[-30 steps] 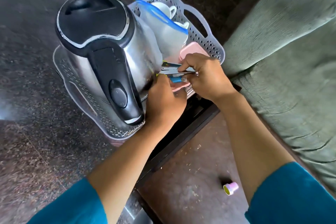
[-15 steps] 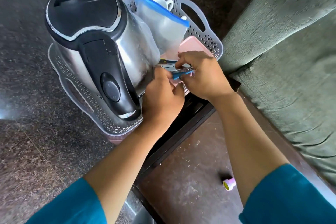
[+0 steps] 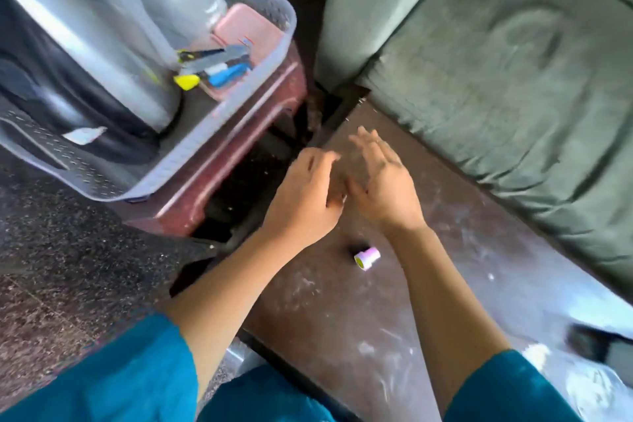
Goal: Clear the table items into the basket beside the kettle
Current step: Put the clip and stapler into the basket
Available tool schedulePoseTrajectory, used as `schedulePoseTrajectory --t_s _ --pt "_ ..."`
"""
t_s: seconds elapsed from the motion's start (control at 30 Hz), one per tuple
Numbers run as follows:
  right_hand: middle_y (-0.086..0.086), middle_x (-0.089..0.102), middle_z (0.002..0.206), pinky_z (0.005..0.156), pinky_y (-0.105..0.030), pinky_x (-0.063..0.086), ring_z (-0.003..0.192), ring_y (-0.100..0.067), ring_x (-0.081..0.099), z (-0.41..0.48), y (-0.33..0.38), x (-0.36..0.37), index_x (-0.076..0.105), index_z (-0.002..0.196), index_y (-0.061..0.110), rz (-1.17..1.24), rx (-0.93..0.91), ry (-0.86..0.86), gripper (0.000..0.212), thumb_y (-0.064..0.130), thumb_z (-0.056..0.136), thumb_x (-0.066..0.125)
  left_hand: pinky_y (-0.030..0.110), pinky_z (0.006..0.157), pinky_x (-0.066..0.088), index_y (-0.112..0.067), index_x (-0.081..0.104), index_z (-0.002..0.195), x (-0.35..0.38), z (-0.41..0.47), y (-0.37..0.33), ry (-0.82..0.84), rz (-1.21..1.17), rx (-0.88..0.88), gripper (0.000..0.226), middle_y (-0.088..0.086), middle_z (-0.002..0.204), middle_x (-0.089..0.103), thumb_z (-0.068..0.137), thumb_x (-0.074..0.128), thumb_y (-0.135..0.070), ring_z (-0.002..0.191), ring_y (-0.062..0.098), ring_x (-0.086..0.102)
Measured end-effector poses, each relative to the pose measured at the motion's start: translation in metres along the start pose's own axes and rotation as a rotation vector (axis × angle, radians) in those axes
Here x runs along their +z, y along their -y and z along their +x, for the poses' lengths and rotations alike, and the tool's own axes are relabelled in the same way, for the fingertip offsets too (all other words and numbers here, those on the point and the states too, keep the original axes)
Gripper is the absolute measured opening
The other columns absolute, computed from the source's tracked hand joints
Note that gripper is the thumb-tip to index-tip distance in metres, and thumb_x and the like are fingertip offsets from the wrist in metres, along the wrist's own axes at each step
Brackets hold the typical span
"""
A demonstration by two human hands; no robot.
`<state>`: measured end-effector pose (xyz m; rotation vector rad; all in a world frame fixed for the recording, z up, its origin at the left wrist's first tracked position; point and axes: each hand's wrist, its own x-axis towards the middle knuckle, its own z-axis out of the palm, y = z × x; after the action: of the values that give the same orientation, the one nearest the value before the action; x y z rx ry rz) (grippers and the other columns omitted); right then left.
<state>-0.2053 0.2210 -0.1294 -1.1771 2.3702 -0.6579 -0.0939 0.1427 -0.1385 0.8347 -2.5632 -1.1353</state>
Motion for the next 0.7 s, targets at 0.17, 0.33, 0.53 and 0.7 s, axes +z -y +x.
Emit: schedulePoseTrajectory --t_s 0.17,0.33,0.53,0.7 --pt "-0.009 0.043 0.144 0.108 -0.025 0.021 0.139 -0.027 0.028 -0.096 -0.083 -0.009 0.048 0.132 0.011 -0.032 0.268 -0.006 0.051 0.011 0.082 0.06 0.023 0.077 0.037 -0.015 0.048 0.121 0.081 -0.048 -0.029 0.275 0.05 -0.018 0.048 0.005 0.12 0.046 0.077 0.067 -0.02 0.104 0.024 0.051" --pt "-0.012 0.044 0.143 0.11 -0.03 0.022 0.137 -0.029 0.031 -0.149 -0.135 -0.004 0.045 0.134 0.009 -0.052 0.377 0.032 0.052 0.017 0.084 0.059 0.042 0.096 0.039 -0.008 0.052 0.119 0.135 -0.072 -0.047 0.342 0.15 -0.008 0.049 0.012 0.116 0.049 0.074 0.07 -0.015 0.107 0.032 0.048" --pt "-0.013 0.038 0.146 0.111 -0.036 0.023 0.135 -0.032 0.029 -0.147 -0.143 0.02 0.029 0.142 0.013 -0.016 0.312 0.12 0.065 0.017 0.085 0.059 0.043 0.093 0.037 -0.006 0.051 0.11 0.154 -0.084 -0.03 0.165 0.375 -0.06 0.052 0.016 0.11 0.051 0.061 0.062 0.002 0.104 0.036 0.047" --pt "-0.014 0.034 0.148 0.103 -0.042 0.035 0.124 -0.037 0.034 -0.128 -0.136 0.034 0.024 0.143 0.038 -0.077 0.238 0.091 0.065 0.019 0.088 0.054 0.035 0.083 0.034 -0.008 0.051 0.106 0.158 -0.086 -0.015 0.091 0.345 -0.065 0.043 0.015 0.106 0.053 0.068 0.061 0.009 0.098 0.035 0.048"
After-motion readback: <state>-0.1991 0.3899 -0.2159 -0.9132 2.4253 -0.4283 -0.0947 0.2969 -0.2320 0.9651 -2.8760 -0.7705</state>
